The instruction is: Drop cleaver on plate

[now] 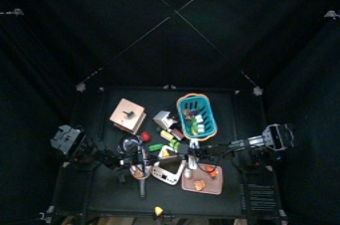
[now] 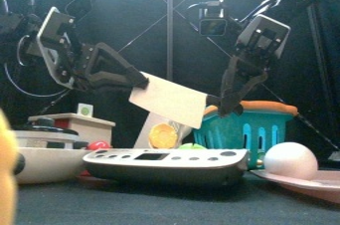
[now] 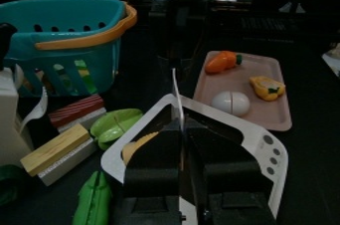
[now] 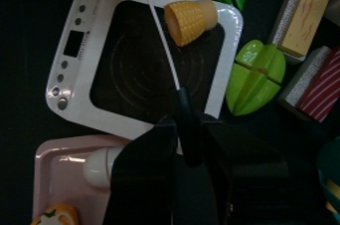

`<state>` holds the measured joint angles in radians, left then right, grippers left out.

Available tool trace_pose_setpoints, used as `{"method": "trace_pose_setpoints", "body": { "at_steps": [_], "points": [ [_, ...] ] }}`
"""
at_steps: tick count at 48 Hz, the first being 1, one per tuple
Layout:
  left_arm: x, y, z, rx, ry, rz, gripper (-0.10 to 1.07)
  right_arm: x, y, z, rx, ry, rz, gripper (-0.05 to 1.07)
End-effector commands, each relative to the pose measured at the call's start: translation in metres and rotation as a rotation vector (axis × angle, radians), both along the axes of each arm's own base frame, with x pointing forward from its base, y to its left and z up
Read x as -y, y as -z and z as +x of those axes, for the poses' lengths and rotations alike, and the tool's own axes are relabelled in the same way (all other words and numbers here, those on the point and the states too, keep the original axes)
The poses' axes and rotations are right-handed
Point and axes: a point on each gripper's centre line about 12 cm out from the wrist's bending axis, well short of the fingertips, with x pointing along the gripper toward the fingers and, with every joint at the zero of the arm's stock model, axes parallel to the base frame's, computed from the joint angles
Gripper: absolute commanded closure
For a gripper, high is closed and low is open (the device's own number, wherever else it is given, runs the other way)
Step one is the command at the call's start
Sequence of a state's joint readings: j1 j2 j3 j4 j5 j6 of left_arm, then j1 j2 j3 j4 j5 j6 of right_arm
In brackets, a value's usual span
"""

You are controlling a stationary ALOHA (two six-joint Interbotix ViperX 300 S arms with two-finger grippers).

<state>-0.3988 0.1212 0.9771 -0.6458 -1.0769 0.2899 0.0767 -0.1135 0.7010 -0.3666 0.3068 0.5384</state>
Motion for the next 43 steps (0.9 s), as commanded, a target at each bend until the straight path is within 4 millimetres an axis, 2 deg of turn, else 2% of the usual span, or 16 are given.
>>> {"method": "trace_pose_setpoints", "body": {
  "at_steps": [1,16,22,33,38,43],
  "points": [
    [0.003,-0.013,0.003,0.049,0.008,-0.007,0.6,0.001,-0.031,0.009,0.094,0.0,0.005,0.47],
    [0.0,-0.03,0.002,0.11,0.008,-0.014,0.56,0.0,-0.057,0.0,0.151,-0.004,-0.005,0.47],
    [-0.005,-0.033,0.002,0.124,-0.007,-0.011,0.45,0.001,-0.061,-0.006,0.162,0.002,0.002,0.47],
    [-0.023,-0.038,0.0,0.159,-0.062,0.001,0.13,-0.002,-0.052,-0.024,0.137,0.008,0.023,0.47],
    [-0.03,-0.044,-0.003,0.198,-0.088,0.008,0.08,-0.003,-0.053,-0.029,0.137,0.018,0.043,0.47],
    [-0.034,-0.051,-0.009,0.244,-0.103,0.016,0.08,-0.006,-0.051,-0.035,0.119,0.032,0.075,0.47]
  ]
}}
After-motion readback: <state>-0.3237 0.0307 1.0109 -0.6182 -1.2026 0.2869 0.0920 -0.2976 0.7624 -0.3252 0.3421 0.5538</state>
